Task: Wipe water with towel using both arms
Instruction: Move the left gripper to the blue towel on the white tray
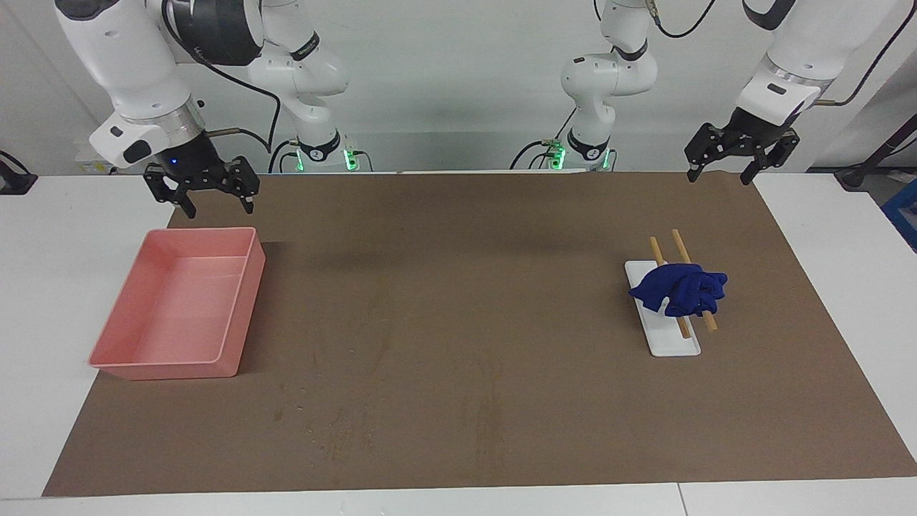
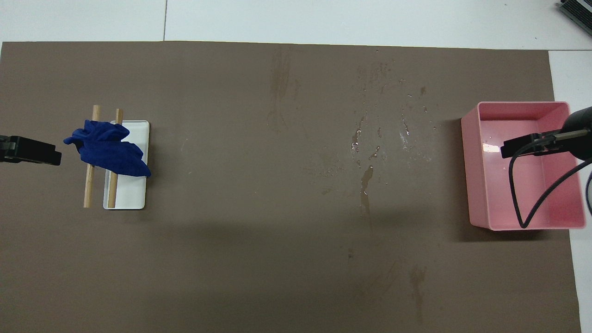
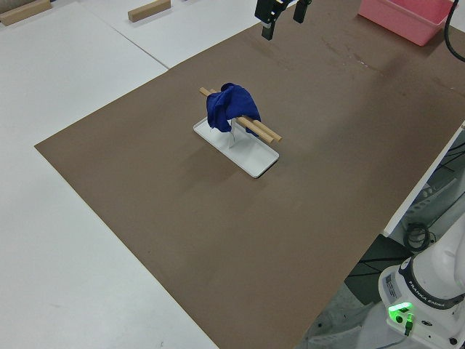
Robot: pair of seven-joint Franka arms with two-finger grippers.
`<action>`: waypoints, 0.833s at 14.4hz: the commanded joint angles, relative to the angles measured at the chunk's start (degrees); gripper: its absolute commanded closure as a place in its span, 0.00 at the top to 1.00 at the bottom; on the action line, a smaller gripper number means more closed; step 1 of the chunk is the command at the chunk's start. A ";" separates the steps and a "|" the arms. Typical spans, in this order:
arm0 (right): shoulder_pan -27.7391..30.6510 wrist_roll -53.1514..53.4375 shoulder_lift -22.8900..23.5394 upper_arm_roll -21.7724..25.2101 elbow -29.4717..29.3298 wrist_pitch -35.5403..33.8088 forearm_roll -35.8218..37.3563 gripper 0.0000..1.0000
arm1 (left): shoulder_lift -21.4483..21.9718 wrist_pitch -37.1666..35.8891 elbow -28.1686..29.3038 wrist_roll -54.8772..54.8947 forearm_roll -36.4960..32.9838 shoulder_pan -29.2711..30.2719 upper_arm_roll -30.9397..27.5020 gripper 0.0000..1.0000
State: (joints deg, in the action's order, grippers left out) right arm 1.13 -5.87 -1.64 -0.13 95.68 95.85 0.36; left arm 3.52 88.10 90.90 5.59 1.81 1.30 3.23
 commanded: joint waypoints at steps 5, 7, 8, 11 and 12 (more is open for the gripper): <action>-0.33 0.16 -1.08 -0.48 0.12 -0.75 -2.38 1.00 | 1.05 4.17 2.34 0.39 -0.93 0.37 0.11 1.00; -0.34 0.94 -1.34 -0.48 1.08 -0.06 -7.19 1.00 | 1.05 11.18 4.80 -0.14 -1.36 1.15 0.02 1.00; -0.42 3.56 -1.43 -0.57 1.52 0.99 -8.26 1.00 | 0.09 14.09 5.77 -0.57 -2.33 1.60 0.02 1.00; -2.62 9.83 -1.61 -1.01 2.66 2.41 -8.45 1.00 | -4.38 26.82 10.95 -8.63 -5.05 2.30 -0.07 1.00; -3.06 9.82 -2.04 -1.01 3.45 2.50 -8.45 1.00 | -6.31 29.65 11.31 -11.27 -6.19 2.30 0.02 1.00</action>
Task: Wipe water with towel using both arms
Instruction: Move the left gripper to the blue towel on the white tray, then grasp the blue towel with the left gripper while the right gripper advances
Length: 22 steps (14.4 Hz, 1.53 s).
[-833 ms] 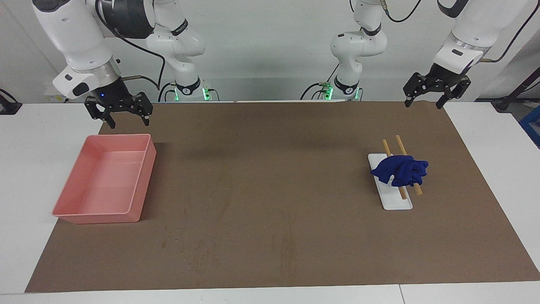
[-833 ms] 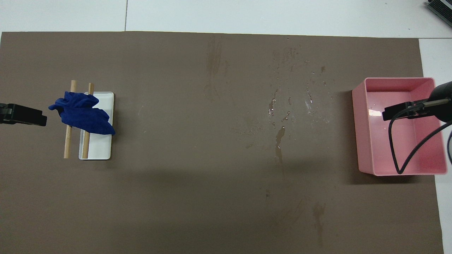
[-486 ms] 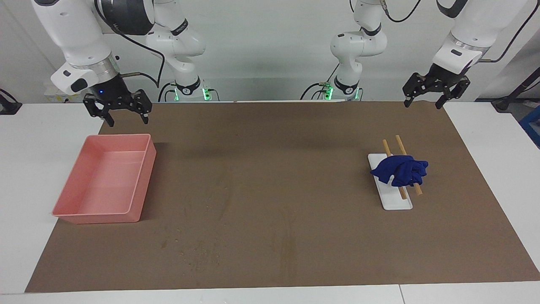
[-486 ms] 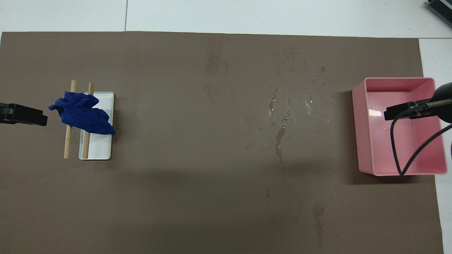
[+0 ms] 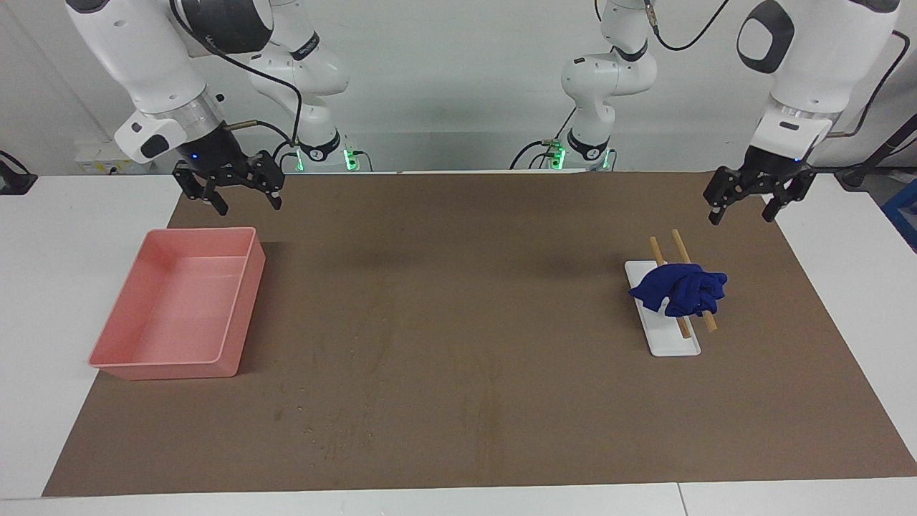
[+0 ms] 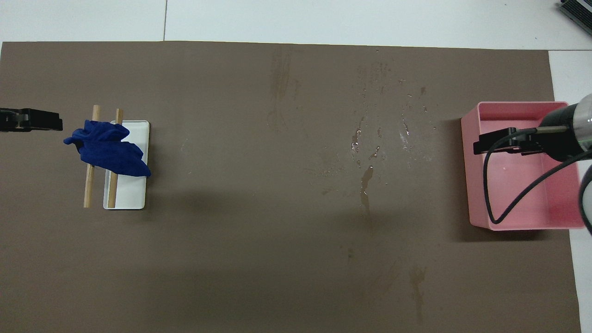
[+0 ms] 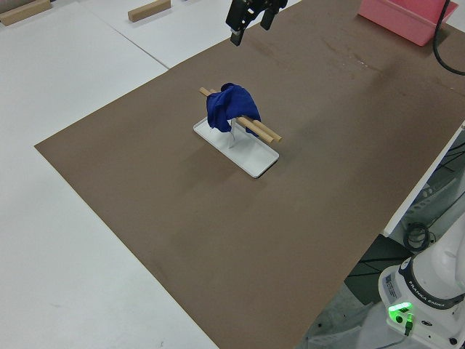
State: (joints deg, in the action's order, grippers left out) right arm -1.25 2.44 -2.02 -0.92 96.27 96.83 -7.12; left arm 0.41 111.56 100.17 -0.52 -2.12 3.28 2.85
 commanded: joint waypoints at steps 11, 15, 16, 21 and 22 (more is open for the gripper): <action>-4.63 10.12 -2.20 -0.31 5.06 4.33 -11.69 1.00 | -5.42 19.13 13.56 -13.63 -6.85 -0.38 0.40 0.39; -8.67 18.38 -1.67 -0.40 8.04 9.07 -13.79 1.00 | -4.81 20.36 15.40 -15.22 -6.85 -0.29 0.58 0.00; -10.07 19.26 -1.67 -0.40 8.83 9.69 -14.15 1.00 | -5.16 19.40 14.36 -15.22 -6.76 -0.38 0.67 0.00; -10.52 26.55 -0.09 -0.40 9.46 12.84 -20.74 1.00 | -9.20 -3.68 -4.61 -19.67 10.23 -0.03 0.50 0.00; -10.78 29.18 0.26 -0.40 9.46 14.51 -21.88 1.00 | -8.94 -4.76 -5.16 -25.09 13.25 -0.55 0.49 0.00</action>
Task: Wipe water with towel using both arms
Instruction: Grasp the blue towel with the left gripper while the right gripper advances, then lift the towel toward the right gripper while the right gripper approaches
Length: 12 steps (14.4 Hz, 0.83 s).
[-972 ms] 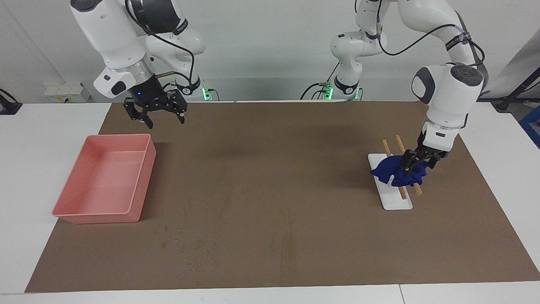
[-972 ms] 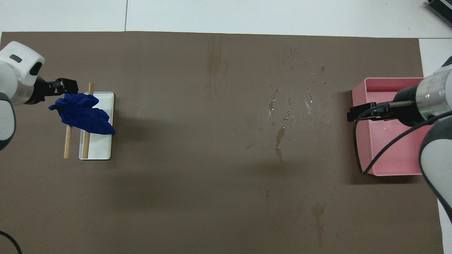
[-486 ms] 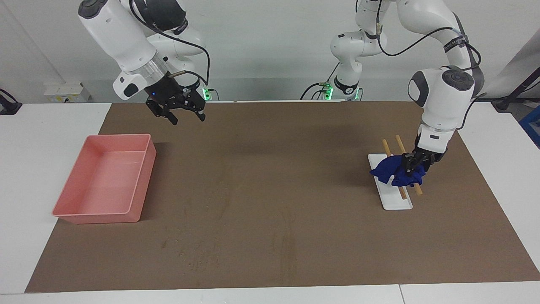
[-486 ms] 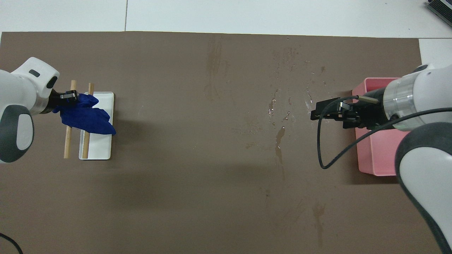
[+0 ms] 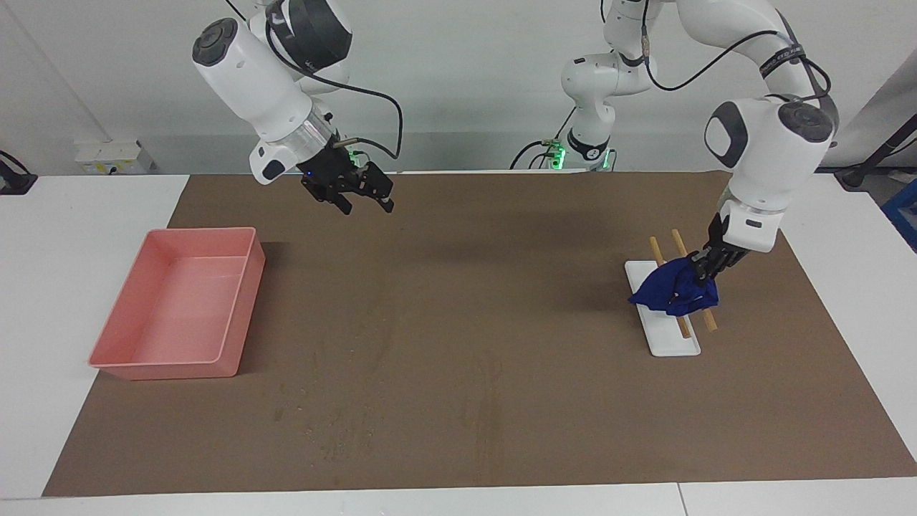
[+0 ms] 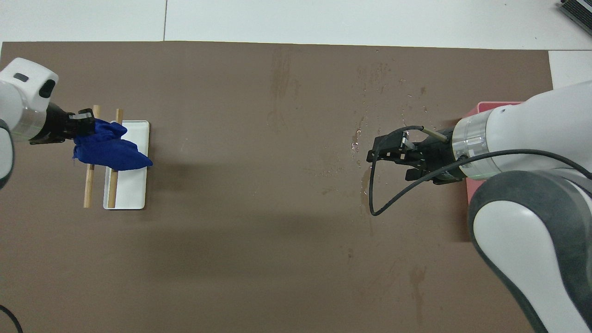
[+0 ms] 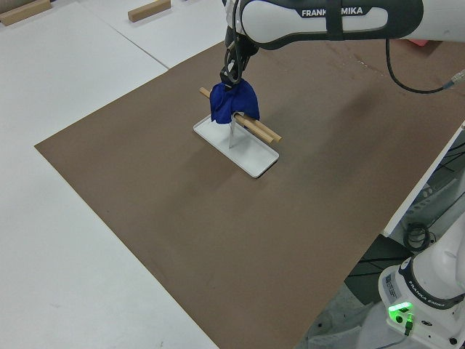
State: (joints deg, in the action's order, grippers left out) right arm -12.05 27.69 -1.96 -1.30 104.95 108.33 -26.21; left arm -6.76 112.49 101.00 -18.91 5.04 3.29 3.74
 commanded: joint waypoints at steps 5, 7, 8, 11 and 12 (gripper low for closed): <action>-5.95 24.57 0.90 -0.02 3.58 15.91 -18.50 1.00 | 0.77 -7.54 -5.03 -40.28 28.56 -1.62 1.35 0.00; -9.12 31.00 2.47 -0.02 4.30 22.68 -24.30 1.00 | 2.27 -6.86 -2.13 -48.64 34.93 -4.58 1.88 0.00; -10.35 32.94 3.53 -0.02 4.30 25.32 -27.64 1.00 | 2.27 -6.15 -2.03 -52.68 35.56 -6.69 1.97 0.00; -12.29 35.76 6.26 -0.02 4.30 28.33 -36.26 1.00 | 2.36 -2.03 -1.94 -59.74 39.68 -10.84 2.06 0.00; -13.69 36.12 6.61 -0.02 4.30 28.42 -36.63 1.00 | 2.45 -1.41 -1.94 -60.71 41.00 -11.54 2.06 0.00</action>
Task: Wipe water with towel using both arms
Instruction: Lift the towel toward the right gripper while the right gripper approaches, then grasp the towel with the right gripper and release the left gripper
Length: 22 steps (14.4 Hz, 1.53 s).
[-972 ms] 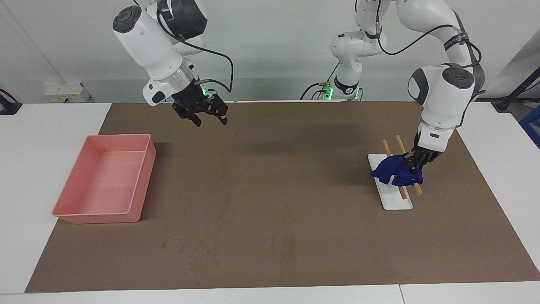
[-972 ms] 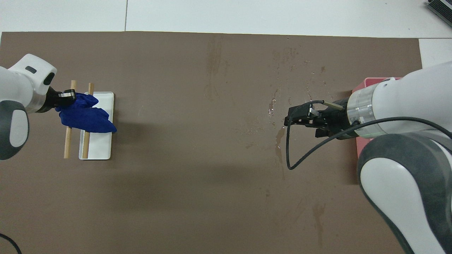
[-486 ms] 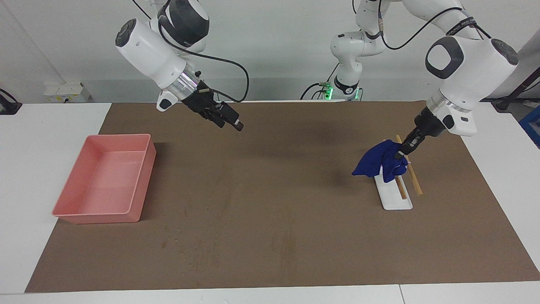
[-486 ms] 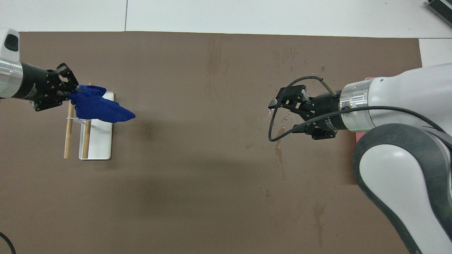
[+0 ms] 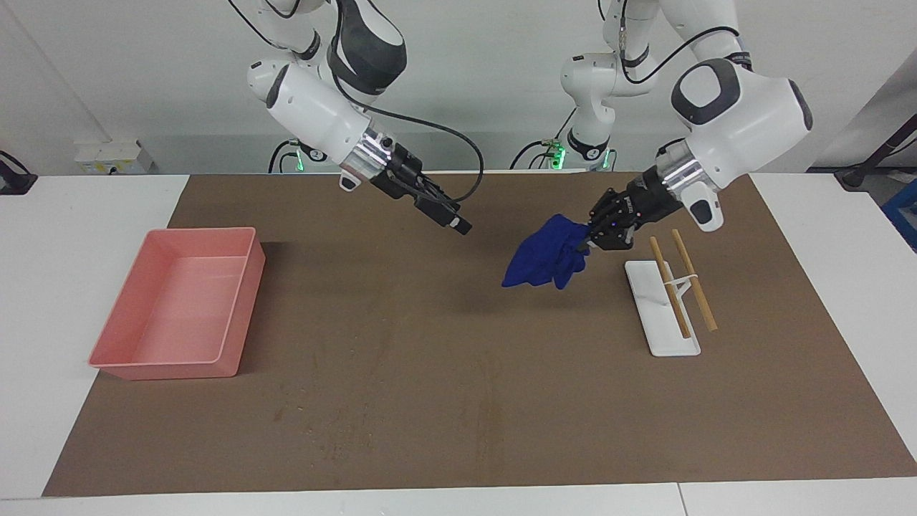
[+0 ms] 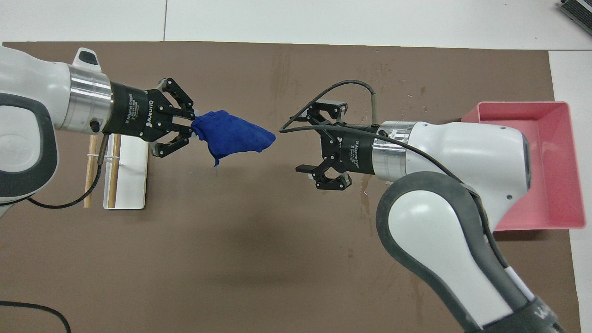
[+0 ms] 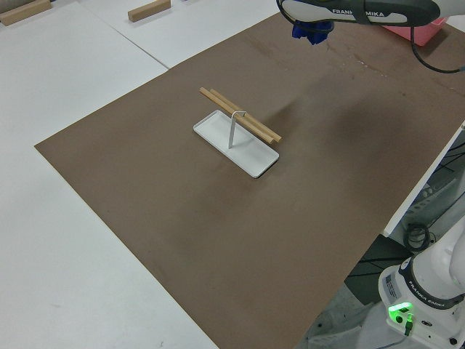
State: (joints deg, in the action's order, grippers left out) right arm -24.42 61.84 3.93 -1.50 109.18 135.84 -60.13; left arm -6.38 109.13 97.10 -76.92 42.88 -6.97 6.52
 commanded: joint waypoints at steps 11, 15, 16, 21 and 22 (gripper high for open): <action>-2.82 4.70 5.91 0.18 -5.30 5.93 -3.06 1.00 | 7.70 13.29 10.48 -8.77 7.65 -11.05 -0.72 0.00; -3.18 4.52 6.53 0.18 -5.21 5.58 -3.06 0.37 | 8.05 18.11 10.74 -9.12 10.91 -11.31 -0.64 0.00; -3.18 4.52 6.62 0.18 -5.30 5.49 -3.15 0.12 | 8.05 21.88 11.61 -9.47 11.00 -13.14 -0.64 0.00; -3.18 4.26 6.62 0.18 -5.47 4.97 -2.36 0.00 | 8.23 25.87 13.37 -9.65 11.09 -14.47 -0.81 0.00; -3.26 3.74 6.53 0.18 -5.30 4.88 -2.27 0.00 | 8.92 26.05 14.42 -9.13 10.74 -14.65 -0.81 0.00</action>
State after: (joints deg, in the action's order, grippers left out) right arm -27.37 66.01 10.14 -0.87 104.92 140.82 -61.88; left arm 0.15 133.27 108.34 -86.34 52.34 -20.08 6.44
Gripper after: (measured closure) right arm 0.855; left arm 0.850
